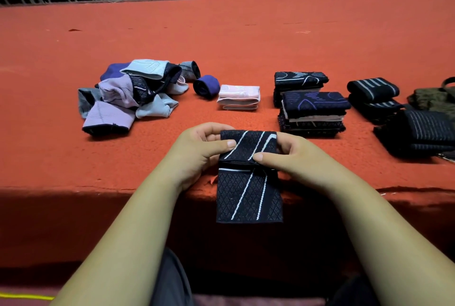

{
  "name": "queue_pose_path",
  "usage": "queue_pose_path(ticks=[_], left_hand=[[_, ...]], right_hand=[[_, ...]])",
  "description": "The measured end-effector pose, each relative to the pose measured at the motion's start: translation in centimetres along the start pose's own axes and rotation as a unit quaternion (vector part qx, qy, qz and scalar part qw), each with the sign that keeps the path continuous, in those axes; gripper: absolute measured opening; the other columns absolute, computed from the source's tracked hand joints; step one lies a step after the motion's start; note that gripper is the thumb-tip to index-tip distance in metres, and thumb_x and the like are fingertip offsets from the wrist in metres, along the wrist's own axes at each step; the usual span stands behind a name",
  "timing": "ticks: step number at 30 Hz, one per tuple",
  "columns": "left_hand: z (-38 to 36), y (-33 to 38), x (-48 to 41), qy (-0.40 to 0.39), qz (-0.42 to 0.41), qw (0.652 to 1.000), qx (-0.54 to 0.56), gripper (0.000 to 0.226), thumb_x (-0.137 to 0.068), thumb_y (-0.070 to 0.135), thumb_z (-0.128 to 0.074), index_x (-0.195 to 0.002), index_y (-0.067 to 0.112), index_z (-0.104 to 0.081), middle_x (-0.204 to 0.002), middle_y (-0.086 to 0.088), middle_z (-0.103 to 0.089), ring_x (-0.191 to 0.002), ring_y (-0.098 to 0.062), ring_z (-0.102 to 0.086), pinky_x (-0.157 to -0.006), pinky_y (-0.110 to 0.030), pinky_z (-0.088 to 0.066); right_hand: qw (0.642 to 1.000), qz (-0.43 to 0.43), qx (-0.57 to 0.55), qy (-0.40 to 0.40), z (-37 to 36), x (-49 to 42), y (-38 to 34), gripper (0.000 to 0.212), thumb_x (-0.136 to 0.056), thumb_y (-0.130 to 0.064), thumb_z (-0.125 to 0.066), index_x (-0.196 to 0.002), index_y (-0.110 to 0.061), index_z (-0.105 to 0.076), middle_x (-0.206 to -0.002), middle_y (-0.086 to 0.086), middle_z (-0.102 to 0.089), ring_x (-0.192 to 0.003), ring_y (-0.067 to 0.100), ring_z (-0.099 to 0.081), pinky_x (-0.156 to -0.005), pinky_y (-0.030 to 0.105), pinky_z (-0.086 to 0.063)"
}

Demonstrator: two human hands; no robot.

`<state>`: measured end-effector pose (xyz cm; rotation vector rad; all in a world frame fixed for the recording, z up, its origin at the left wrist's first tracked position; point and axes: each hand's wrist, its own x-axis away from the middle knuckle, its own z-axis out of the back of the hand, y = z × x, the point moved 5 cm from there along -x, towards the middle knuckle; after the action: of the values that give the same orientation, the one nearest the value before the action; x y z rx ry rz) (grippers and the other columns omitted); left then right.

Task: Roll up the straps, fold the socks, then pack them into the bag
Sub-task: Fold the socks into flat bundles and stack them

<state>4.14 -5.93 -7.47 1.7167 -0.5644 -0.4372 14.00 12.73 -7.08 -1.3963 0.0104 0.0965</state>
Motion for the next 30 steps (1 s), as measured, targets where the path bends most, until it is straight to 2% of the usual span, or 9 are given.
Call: queue_pose_path(ticks=[4, 9, 14, 16, 18, 23, 25, 27, 30], left_hand=[[-0.1, 0.0, 0.3, -0.006, 0.007, 1.0, 0.01, 0.03, -0.091, -0.005, -0.072, -0.12, 0.002, -0.069, -0.105, -0.015, -0.077, -0.088, -0.021, -0.074, -0.076, -0.025, -0.061], [-0.9, -0.3, 1.0, -0.103, 0.044, 0.99, -0.085, 0.043, -0.093, 0.004, -0.076, -0.134, 0.007, -0.066, -0.13, -0.014, -0.074, -0.121, -0.026, -0.071, -0.095, -0.034, -0.06], [-1.0, 0.0, 0.8, -0.055, 0.014, 0.996, -0.075, 0.039, -0.092, -0.004, -0.072, -0.13, 0.005, -0.067, -0.122, -0.017, -0.077, -0.108, -0.027, -0.074, -0.074, -0.025, -0.059], [-0.7, 0.0, 0.5, -0.036, 0.0, 0.998, -0.061, 0.039, -0.092, -0.003, -0.072, -0.13, 0.005, -0.067, -0.123, -0.017, -0.076, -0.111, -0.03, -0.073, -0.084, -0.031, -0.061], [-0.6, -0.1, 0.4, -0.034, 0.001, 0.999, -0.04, 0.039, -0.093, -0.002, -0.072, -0.131, 0.004, -0.066, -0.125, -0.018, -0.075, -0.116, -0.033, -0.072, -0.096, -0.038, -0.06], [-1.3, -0.5, 0.8, -0.077, 0.026, 0.994, -0.067, 0.036, -0.099, -0.002, -0.065, -0.135, 0.006, -0.063, -0.128, -0.014, -0.075, -0.118, -0.027, -0.072, -0.098, -0.038, -0.059], [-1.3, -0.5, 0.7, -0.067, 0.019, 0.996, -0.064, 0.034, -0.1, -0.003, -0.063, -0.133, 0.003, -0.063, -0.125, -0.017, -0.076, -0.11, -0.026, -0.074, -0.088, -0.034, -0.064], [-1.1, -0.4, 0.5, -0.046, 0.014, 0.997, -0.055, 0.034, -0.099, -0.005, -0.063, -0.133, 0.002, -0.064, -0.122, -0.018, -0.076, -0.103, -0.023, -0.075, -0.077, -0.027, -0.061], [-0.5, -0.7, 0.1, -0.03, 0.022, 0.999, -0.026, 0.038, -0.098, -0.004, -0.065, -0.135, 0.004, -0.063, -0.127, -0.02, -0.074, -0.112, -0.031, -0.072, -0.093, -0.04, -0.062]], right_hand=[[1.0, 0.005, -0.02, -0.005, 0.0, 0.0, 0.1, 0.033, -0.099, 0.002, -0.067, -0.132, -0.005, -0.068, -0.126, 0.007, -0.077, -0.114, 0.018, -0.073, -0.09, 0.022, -0.055], [0.999, 0.019, -0.028, 0.039, 0.3, -0.2, 0.7, 0.032, -0.098, -0.003, -0.07, -0.13, -0.006, -0.068, -0.125, 0.008, -0.077, -0.122, 0.029, -0.071, -0.105, 0.042, -0.056], [0.999, 0.007, -0.015, 0.03, 0.4, -0.1, 0.7, 0.034, -0.099, -0.013, -0.073, -0.132, -0.01, -0.068, -0.125, 0.004, -0.078, -0.12, 0.023, -0.072, -0.103, 0.04, -0.057], [0.999, -0.004, -0.004, 0.035, 0.6, -0.1, 0.6, 0.03, -0.099, -0.012, -0.072, -0.13, -0.01, -0.069, -0.119, 0.003, -0.079, -0.111, 0.016, -0.075, -0.09, 0.027, -0.059], [0.999, -0.013, -0.018, 0.045, 0.7, 0.0, 0.7, 0.028, -0.1, -0.008, -0.07, -0.128, -0.007, -0.07, -0.116, 0.006, -0.08, -0.107, 0.018, -0.076, -0.085, 0.025, -0.059], [0.997, -0.01, -0.023, 0.079, 0.9, 0.0, 0.8, 0.025, -0.099, -0.005, -0.07, -0.124, -0.005, -0.071, -0.115, 0.012, -0.08, -0.106, 0.023, -0.075, -0.091, 0.035, -0.059], [0.996, -0.015, -0.028, 0.088, 0.8, 0.0, 0.7, 0.023, -0.1, -0.006, -0.069, -0.123, -0.003, -0.071, -0.106, 0.008, -0.081, -0.091, 0.015, -0.075, -0.079, 0.027, -0.06], [0.996, -0.023, -0.024, 0.085, 0.7, 0.1, 0.7, 0.019, -0.102, -0.008, -0.067, -0.12, -0.006, -0.071, -0.089, -0.002, -0.077, -0.071, 0.003, -0.067, -0.061, 0.015, -0.051], [0.996, -0.027, -0.001, 0.08, 0.8, -0.1, 0.5, 0.016, -0.104, -0.018, -0.067, -0.117, -0.014, -0.074, -0.091, 0.003, -0.073, -0.078, 0.014, -0.059, -0.064, 0.022, -0.048]])
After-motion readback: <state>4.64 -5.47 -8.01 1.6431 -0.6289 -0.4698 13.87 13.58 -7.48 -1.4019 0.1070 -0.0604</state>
